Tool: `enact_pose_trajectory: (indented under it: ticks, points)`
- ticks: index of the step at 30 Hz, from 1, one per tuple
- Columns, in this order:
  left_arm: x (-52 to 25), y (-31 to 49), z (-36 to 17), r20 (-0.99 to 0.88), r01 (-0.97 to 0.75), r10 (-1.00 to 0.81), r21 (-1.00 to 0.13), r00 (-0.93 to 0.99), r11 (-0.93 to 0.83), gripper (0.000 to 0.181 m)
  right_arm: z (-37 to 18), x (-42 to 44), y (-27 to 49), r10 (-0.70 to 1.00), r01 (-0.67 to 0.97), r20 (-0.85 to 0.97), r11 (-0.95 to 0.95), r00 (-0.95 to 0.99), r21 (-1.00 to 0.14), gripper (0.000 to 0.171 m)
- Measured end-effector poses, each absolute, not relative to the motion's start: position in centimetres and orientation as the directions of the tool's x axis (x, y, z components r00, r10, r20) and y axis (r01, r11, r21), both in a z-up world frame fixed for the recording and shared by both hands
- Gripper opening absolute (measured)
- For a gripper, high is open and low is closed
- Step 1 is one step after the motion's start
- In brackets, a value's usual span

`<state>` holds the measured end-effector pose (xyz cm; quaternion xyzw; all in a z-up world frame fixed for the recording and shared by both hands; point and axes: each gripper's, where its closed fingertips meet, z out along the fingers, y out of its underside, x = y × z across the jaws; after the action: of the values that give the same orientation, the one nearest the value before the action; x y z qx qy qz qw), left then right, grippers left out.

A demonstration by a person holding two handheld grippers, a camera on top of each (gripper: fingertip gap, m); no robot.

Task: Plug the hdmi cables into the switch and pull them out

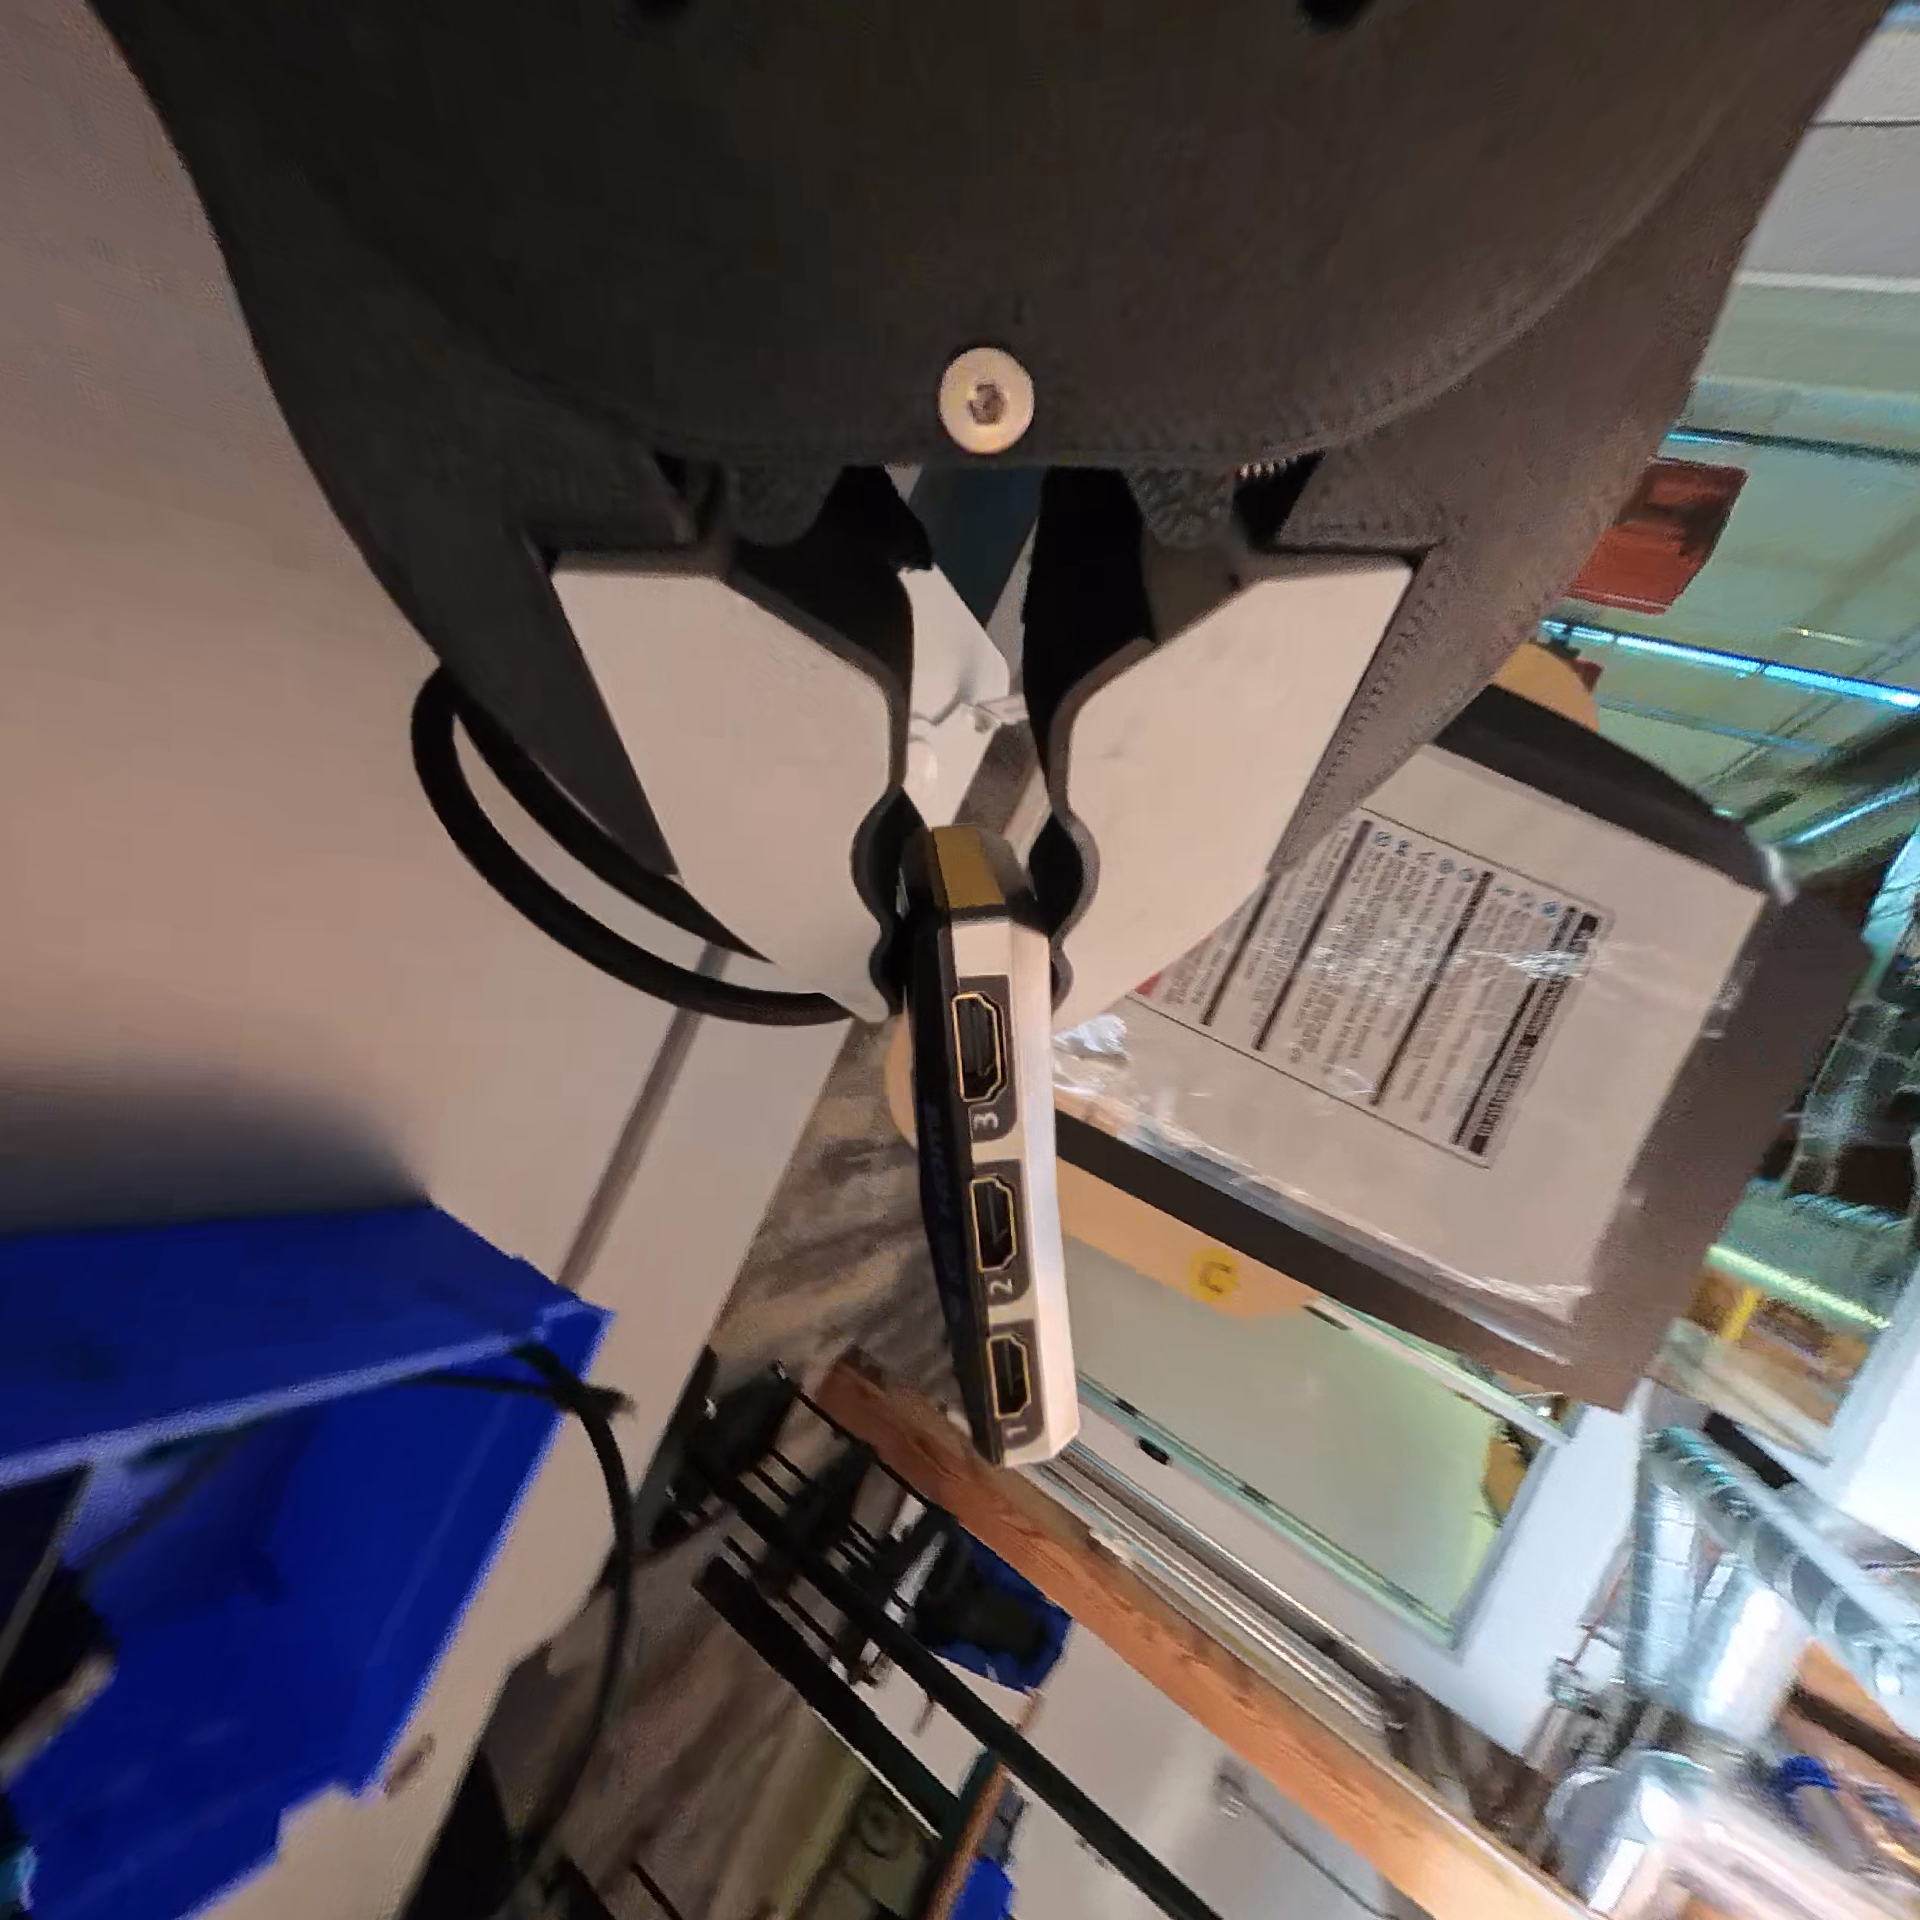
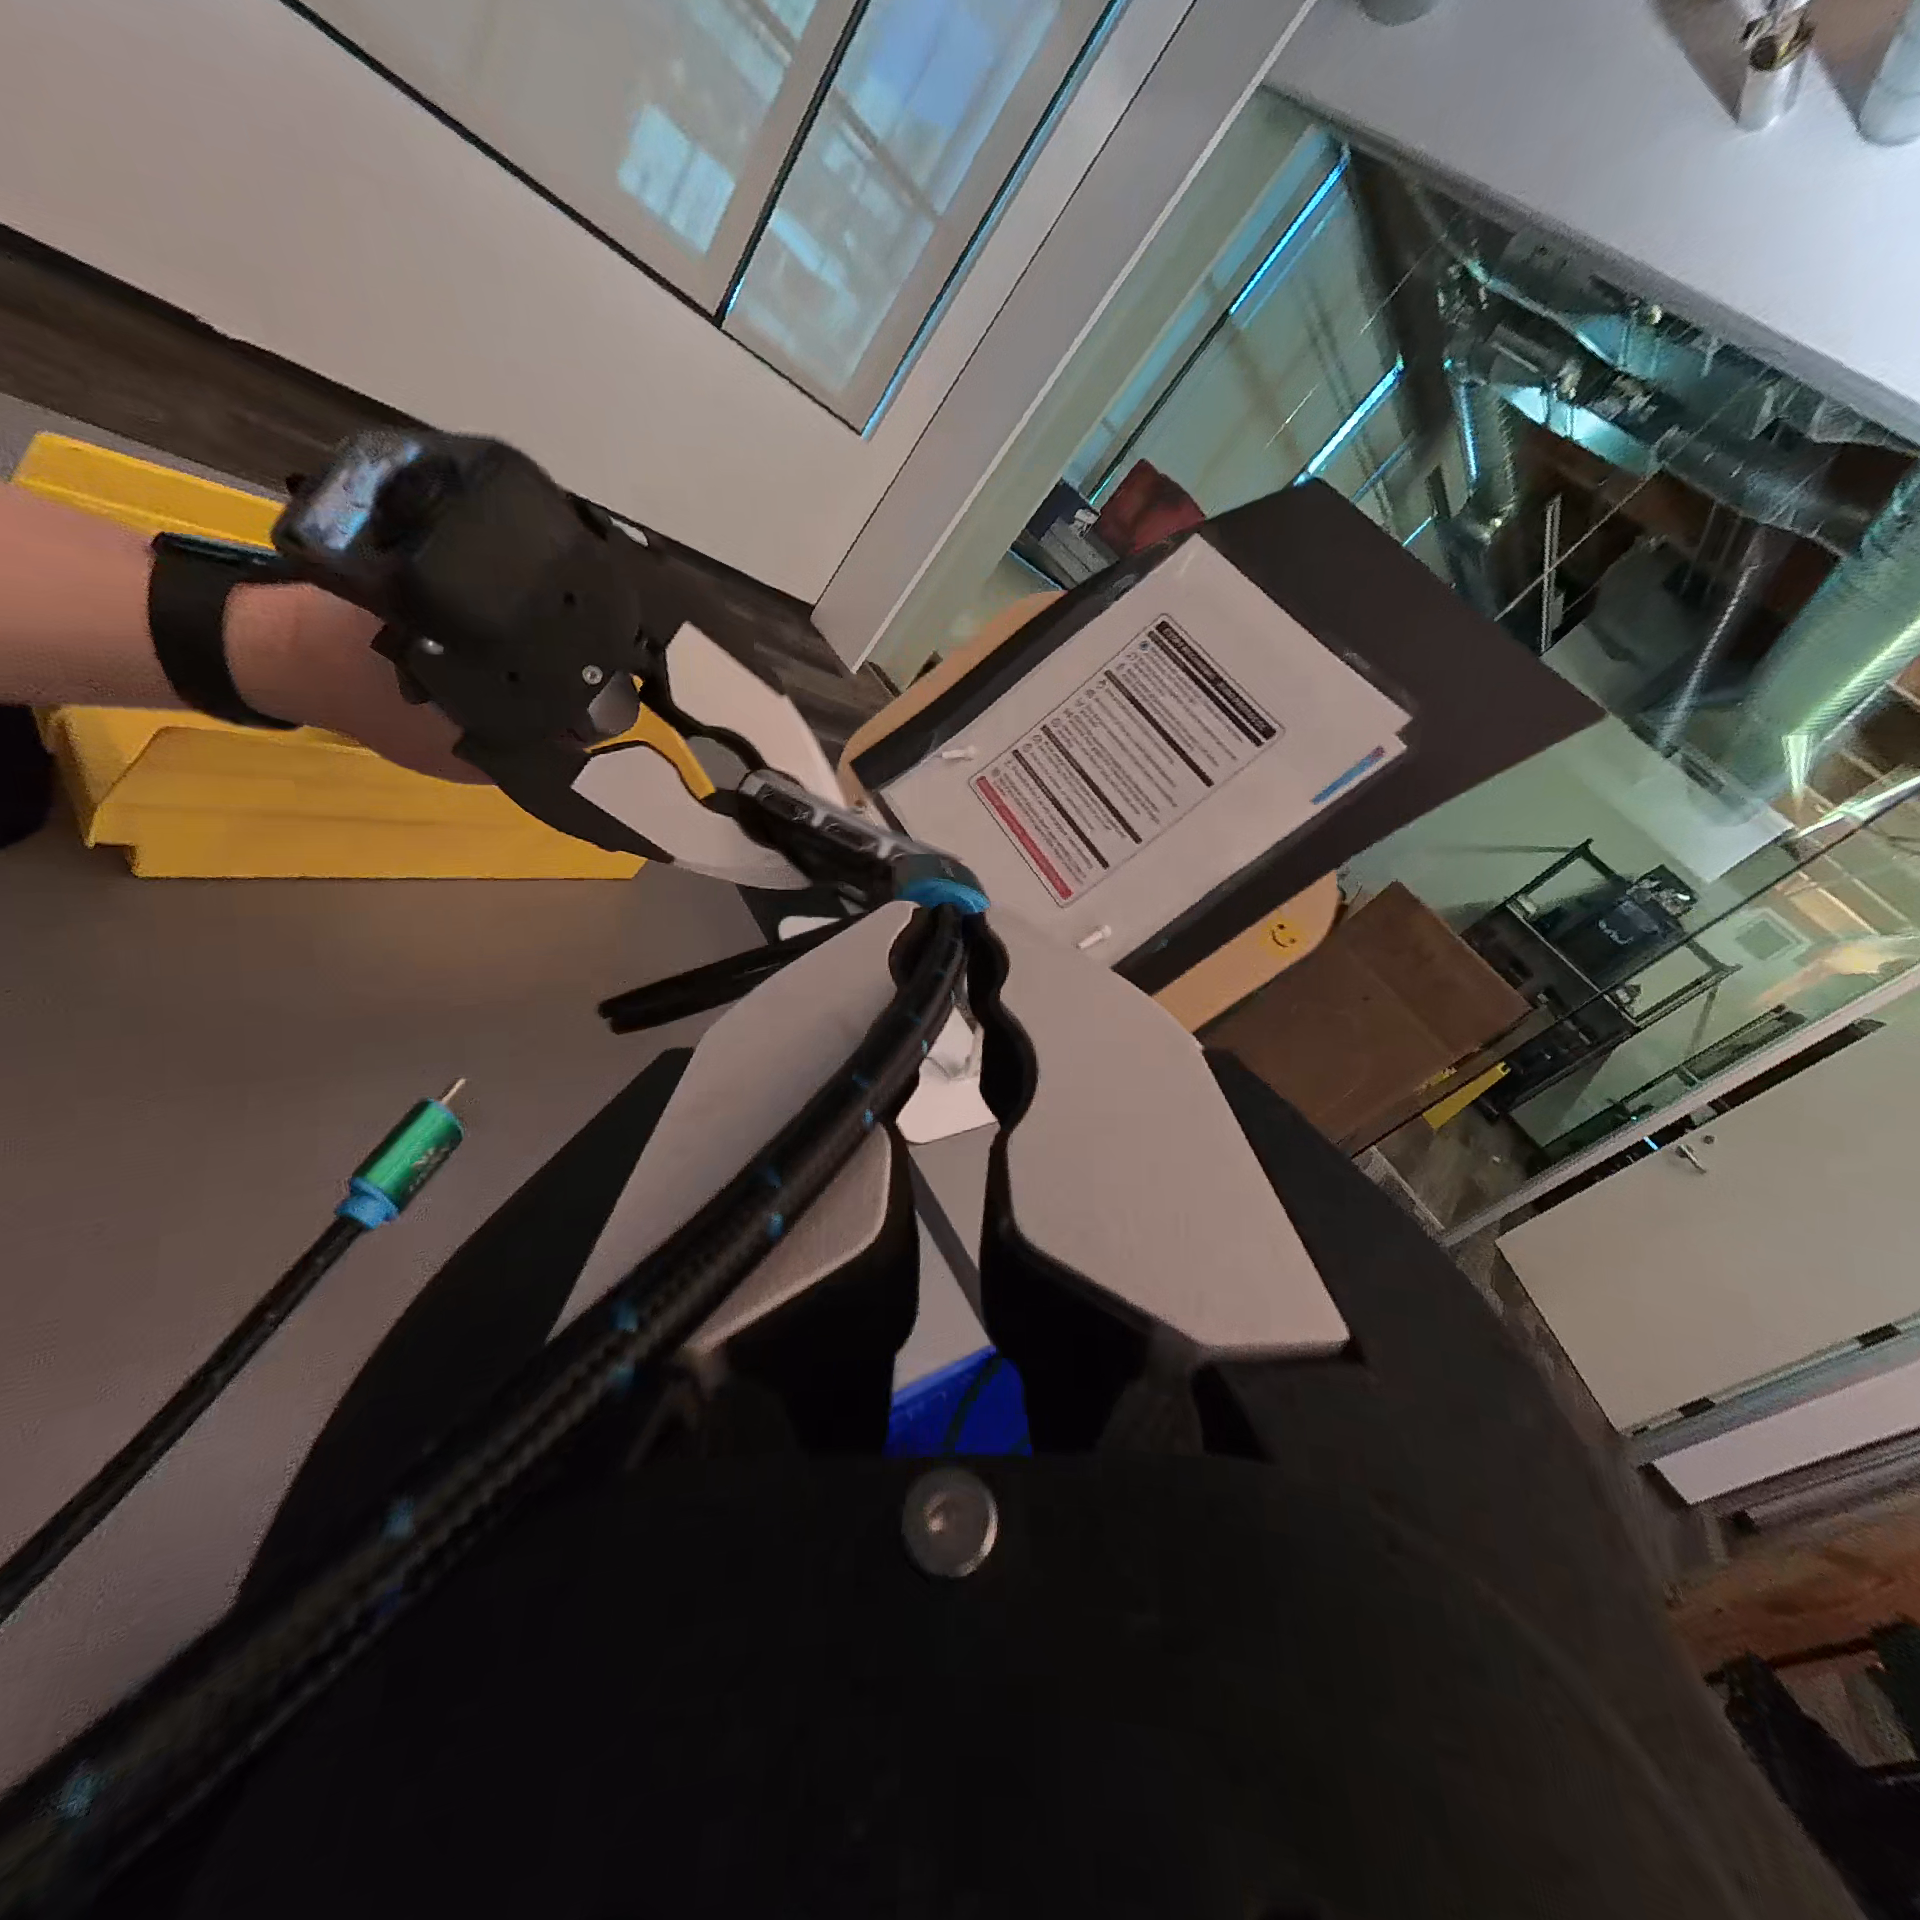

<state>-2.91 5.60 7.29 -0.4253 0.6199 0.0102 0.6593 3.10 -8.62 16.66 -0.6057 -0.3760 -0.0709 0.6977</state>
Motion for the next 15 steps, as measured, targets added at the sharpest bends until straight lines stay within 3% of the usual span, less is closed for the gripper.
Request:
enact_pose_trajectory:
  ticks: [1,5,11,15]
  points:
    - [-3.0,5.3,8.3,-0.812,-0.514,-0.519,-0.575,0.267,0.636,0.020,16.6,2.2,-8.0,0.354,0.557,0.612,0.254,0.707,-0.791,0.008]
    - [-3.1,3.8,11.8,-0.729,-0.371,-0.576,-0.684,0.369,0.628,0.020,17.1,0.1,-6.0,0.277,0.546,0.608,0.271,0.744,-0.793,0.007]
    - [-4.6,1.1,13.9,-0.560,-0.103,-0.735,-0.817,0.382,0.568,0.020,19.7,2.8,-5.5,-0.061,0.535,0.548,0.333,0.834,-0.776,0.007]
    - [-4.8,-0.3,14.7,-0.407,0.005,-0.874,-0.906,0.266,0.424,0.020,17.9,3.6,-3.5,0.005,0.464,0.484,0.272,0.875,-0.843,0.007]
